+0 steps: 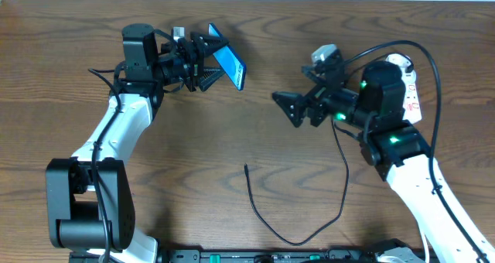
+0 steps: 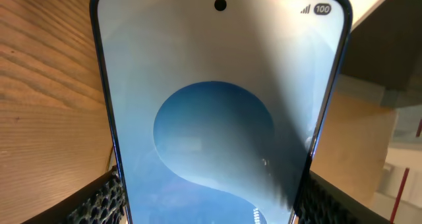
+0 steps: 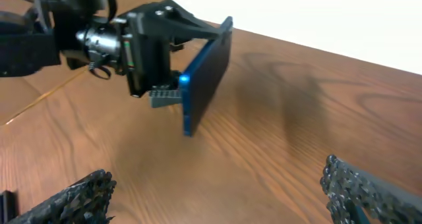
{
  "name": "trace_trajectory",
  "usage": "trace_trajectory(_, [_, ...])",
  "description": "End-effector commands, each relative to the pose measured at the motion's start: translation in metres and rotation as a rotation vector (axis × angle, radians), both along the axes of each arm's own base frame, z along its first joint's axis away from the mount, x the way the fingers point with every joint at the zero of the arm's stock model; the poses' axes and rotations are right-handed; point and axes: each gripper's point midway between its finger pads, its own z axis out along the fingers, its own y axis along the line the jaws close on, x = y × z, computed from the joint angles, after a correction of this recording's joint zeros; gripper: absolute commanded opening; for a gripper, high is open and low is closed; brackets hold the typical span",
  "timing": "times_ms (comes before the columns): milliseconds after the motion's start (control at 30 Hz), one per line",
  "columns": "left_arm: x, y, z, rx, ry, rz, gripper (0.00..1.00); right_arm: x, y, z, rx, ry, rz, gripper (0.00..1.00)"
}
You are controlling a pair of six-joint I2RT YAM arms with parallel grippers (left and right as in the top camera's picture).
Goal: Plug charger to phone and switch on socket
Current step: 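Bring the open right gripper to the phone's side edge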
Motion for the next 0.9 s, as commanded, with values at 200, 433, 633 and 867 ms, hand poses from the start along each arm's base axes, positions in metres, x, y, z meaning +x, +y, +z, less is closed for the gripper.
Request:
trace_trajectory(200, [-0.001,-0.022,0.025,-0.016,-0.027,-0.010,0.08,0.004,0.024,-0.009,-0.026,0.002,0.021,0.99])
trace_trajectory(433, [-0.008,-0.041,0.025,-0.012,-0.026,-0.038,0.07,0.009,0.025,-0.022,-0.038,0.029,0.018,0.99])
trace_trajectory(633, [-0.008,-0.048,0.023,-0.001,-0.028,-0.032,0.07,0.011,0.026,-0.022,-0.037,0.024,0.019,0.99])
trace_trajectory(867, [-0.006,-0.047,0.024,0.003,-0.036,-0.022,0.07,0.011,0.026,-0.021,-0.033,0.020,0.021,0.99])
